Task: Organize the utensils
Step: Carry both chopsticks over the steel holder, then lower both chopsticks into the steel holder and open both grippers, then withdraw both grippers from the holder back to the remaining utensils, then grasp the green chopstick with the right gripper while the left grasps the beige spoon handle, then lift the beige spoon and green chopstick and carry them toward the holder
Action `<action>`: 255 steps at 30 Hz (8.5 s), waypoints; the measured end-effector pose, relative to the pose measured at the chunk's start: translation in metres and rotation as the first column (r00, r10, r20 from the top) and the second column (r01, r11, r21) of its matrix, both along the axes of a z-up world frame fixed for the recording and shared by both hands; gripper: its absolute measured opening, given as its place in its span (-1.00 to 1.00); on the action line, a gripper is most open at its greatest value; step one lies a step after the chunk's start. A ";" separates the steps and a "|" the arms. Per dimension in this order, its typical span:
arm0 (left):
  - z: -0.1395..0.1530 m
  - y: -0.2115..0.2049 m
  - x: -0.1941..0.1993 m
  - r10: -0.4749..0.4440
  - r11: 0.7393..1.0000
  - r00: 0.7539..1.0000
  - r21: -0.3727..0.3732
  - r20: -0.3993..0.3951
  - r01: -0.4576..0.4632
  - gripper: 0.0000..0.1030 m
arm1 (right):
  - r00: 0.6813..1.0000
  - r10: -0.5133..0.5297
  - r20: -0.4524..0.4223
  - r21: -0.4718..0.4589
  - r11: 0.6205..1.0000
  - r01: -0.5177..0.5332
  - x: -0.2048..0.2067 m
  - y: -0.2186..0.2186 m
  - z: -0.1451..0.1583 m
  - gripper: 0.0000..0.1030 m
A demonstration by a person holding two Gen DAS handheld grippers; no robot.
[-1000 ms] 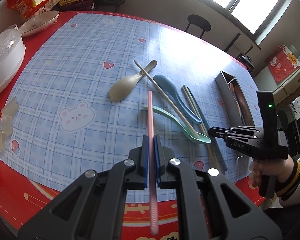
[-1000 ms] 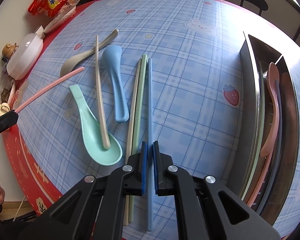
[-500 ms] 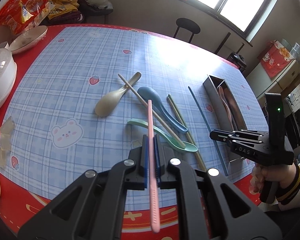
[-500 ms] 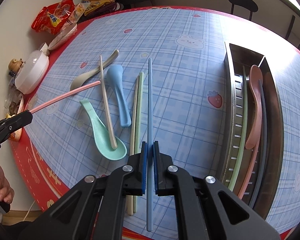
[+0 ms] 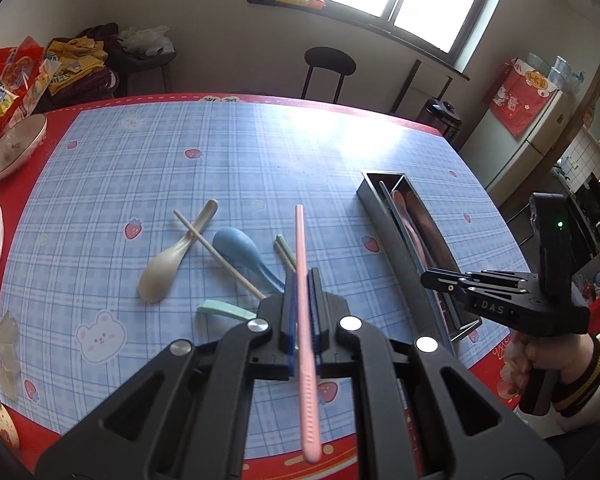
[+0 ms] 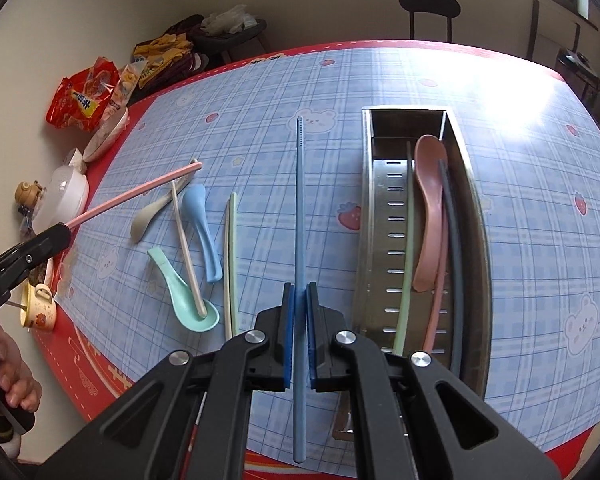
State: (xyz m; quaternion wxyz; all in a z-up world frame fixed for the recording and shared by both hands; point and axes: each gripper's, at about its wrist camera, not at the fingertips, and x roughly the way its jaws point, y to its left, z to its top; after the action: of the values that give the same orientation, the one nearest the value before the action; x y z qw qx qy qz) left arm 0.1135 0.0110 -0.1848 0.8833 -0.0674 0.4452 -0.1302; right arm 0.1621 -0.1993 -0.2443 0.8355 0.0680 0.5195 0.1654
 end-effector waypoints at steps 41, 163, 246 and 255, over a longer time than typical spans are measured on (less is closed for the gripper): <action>-0.063 -0.190 0.122 -0.166 0.982 0.980 0.074 -0.113 0.175 -0.81 | 0.988 -0.116 -0.103 0.010 0.993 0.117 0.030 -0.094 -0.026 -0.88; -0.134 0.086 0.122 -0.038 0.996 0.963 0.068 -0.268 0.058 -0.21 | 0.961 0.236 -0.141 -0.248 0.932 -0.265 0.025 0.104 -0.068 -0.85; -0.086 0.156 -0.039 0.392 0.919 0.874 0.079 -0.287 -0.386 -0.75 | 0.969 0.223 -0.104 -0.129 0.963 -0.236 0.010 0.093 -0.043 -0.89; -0.053 0.106 -0.019 0.333 0.934 0.913 -0.046 -0.234 -0.353 -0.75 | 0.986 0.163 -0.045 -0.051 0.985 -0.165 0.006 0.065 -0.017 -0.89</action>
State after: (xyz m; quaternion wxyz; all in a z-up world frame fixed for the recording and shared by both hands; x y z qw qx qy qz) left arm 0.0941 0.1168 -0.2380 0.8332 -0.1973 0.5164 0.0160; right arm 0.1678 -0.1346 -0.2615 0.8101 0.0056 0.5444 0.2178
